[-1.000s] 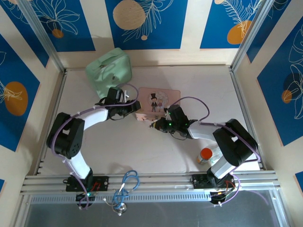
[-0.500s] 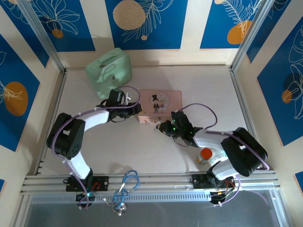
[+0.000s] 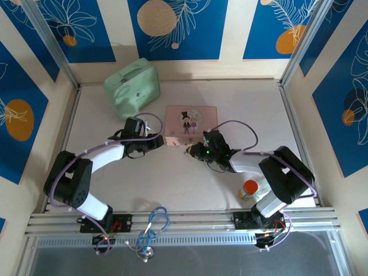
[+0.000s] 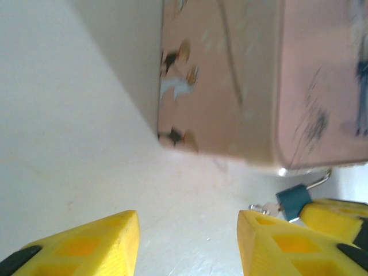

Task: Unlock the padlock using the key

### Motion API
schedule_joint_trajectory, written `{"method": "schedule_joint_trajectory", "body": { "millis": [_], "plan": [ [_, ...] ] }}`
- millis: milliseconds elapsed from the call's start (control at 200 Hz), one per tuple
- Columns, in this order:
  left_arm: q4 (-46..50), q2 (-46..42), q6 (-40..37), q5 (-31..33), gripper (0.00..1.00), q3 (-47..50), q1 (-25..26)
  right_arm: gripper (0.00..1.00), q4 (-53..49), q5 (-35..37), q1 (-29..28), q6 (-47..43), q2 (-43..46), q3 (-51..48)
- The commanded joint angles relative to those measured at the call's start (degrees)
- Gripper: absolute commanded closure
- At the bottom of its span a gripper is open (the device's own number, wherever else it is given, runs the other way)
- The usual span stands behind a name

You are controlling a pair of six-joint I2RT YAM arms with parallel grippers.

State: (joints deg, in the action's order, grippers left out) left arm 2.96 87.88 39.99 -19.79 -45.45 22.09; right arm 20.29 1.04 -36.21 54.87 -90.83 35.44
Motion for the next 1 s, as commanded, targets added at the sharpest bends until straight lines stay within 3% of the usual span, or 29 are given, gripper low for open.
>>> {"method": "schedule_joint_trajectory", "body": {
  "millis": [0,210,285,340,750,995],
  "plan": [
    [2.67,-1.75,-1.39,0.52,0.49,-1.75,-0.47,1.00,-7.11,-3.26,-1.15,0.38,-2.37,0.34],
    [3.41,-0.70,-2.22,1.23,0.34,-9.63,0.03,1.00,-7.31,-2.63,-1.22,0.69,-1.33,-0.69],
    [4.30,2.74,-2.93,0.51,0.17,-12.64,0.32,1.00,-7.60,-2.28,-1.24,0.88,-0.95,-0.91],
    [3.95,5.10,-3.16,-0.63,0.11,-14.12,0.73,1.00,-7.39,-2.18,-1.15,0.90,-0.77,-1.08],
    [6.03,14.55,-4.03,-0.61,0.23,-17.83,2.34,1.00,-5.80,-2.77,-0.53,1.33,-0.85,-2.13],
    [5.75,11.70,-2.03,0.66,0.29,-12.82,2.26,1.00,-4.31,-4.10,-0.44,3.18,2.82,-4.03]
  ]
}}
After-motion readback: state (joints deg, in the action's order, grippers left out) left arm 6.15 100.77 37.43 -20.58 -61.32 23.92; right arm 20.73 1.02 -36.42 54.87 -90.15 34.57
